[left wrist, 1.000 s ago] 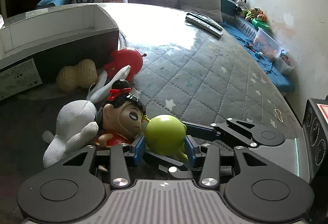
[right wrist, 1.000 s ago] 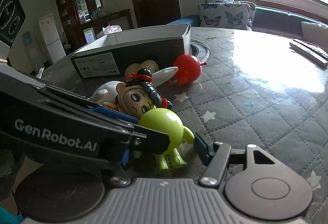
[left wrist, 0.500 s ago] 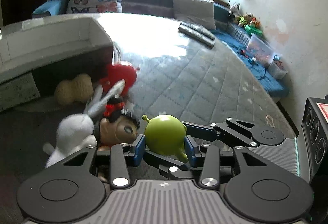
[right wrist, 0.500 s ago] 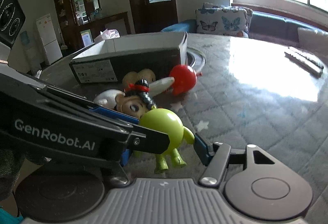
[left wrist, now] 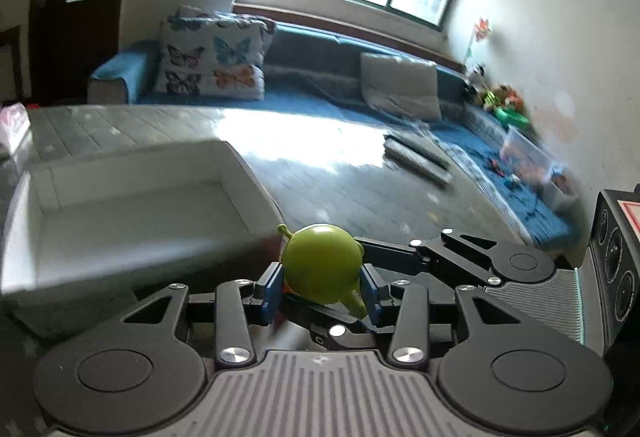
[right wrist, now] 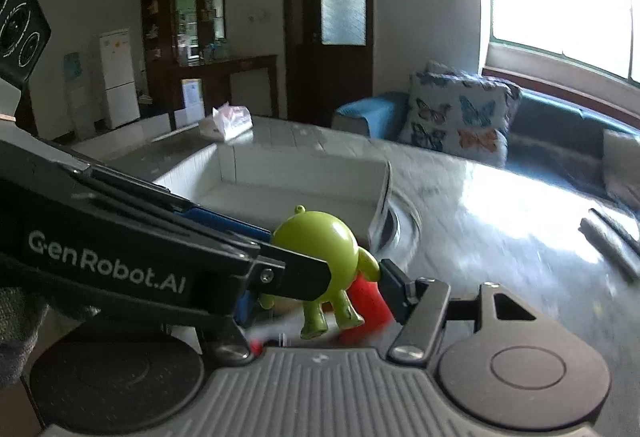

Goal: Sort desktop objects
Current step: 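Carry the green alien into the white box and open the left tool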

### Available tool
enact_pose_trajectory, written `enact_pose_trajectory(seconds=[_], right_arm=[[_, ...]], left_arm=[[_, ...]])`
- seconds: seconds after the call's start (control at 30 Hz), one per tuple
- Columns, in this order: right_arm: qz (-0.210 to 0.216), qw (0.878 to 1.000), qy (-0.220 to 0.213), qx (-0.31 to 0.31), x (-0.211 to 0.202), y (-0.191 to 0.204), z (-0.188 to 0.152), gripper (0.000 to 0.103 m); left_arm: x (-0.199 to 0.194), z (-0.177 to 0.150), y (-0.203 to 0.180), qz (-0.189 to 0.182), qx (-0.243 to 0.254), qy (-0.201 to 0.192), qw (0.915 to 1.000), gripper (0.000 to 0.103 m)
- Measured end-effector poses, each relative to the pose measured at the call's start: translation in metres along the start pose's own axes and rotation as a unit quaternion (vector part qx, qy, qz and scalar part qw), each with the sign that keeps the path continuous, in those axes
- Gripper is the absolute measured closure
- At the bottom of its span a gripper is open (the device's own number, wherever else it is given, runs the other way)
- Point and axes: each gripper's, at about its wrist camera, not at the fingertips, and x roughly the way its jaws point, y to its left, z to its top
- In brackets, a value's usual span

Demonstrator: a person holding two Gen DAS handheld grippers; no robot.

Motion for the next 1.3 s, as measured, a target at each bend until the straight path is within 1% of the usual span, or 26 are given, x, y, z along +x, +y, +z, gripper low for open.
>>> enact_pose_trajectory(seconds=[0.13,0.27,0.43,0.5,0.67,0.9,1.07,1.3], right_arm=[[0.009,1.000,-0.001,-0.027,0.033,0.005,0.030,0.039],[0.024,0.999,0.011,-0.028,0.070,0.005,0.051,0.039],[0.037,0.998,0.051,-0.021,0.119,0.003,0.068,0.039],[0.040,0.997,0.067,-0.020,0.134,0.001,0.069,0.039],[0.046,0.993,0.107,-0.017,0.172,-0.001,0.072,0.039],[0.044,0.988,0.145,-0.021,0.197,-0.001,0.066,0.039],[0.040,0.985,0.163,-0.024,0.212,-0.001,0.062,0.039],[0.033,0.985,0.165,-0.035,0.215,0.002,0.061,0.038]], left_arm=[[0.010,0.023,0.026,0.013,-0.014,-0.004,0.9998,0.058],[0.028,0.043,0.054,0.024,-0.028,0.001,0.9993,0.058],[0.055,0.056,0.092,0.023,-0.058,0.024,0.9978,0.058],[0.067,0.059,0.107,0.020,-0.074,0.035,0.9965,0.058],[0.088,0.064,0.135,0.011,-0.094,0.060,0.9936,0.058],[0.111,0.062,0.159,-0.008,-0.132,0.088,0.9873,0.058],[0.119,0.059,0.165,-0.012,-0.140,0.095,0.9854,0.059],[0.120,0.058,0.168,-0.018,-0.150,0.092,0.9843,0.060]])
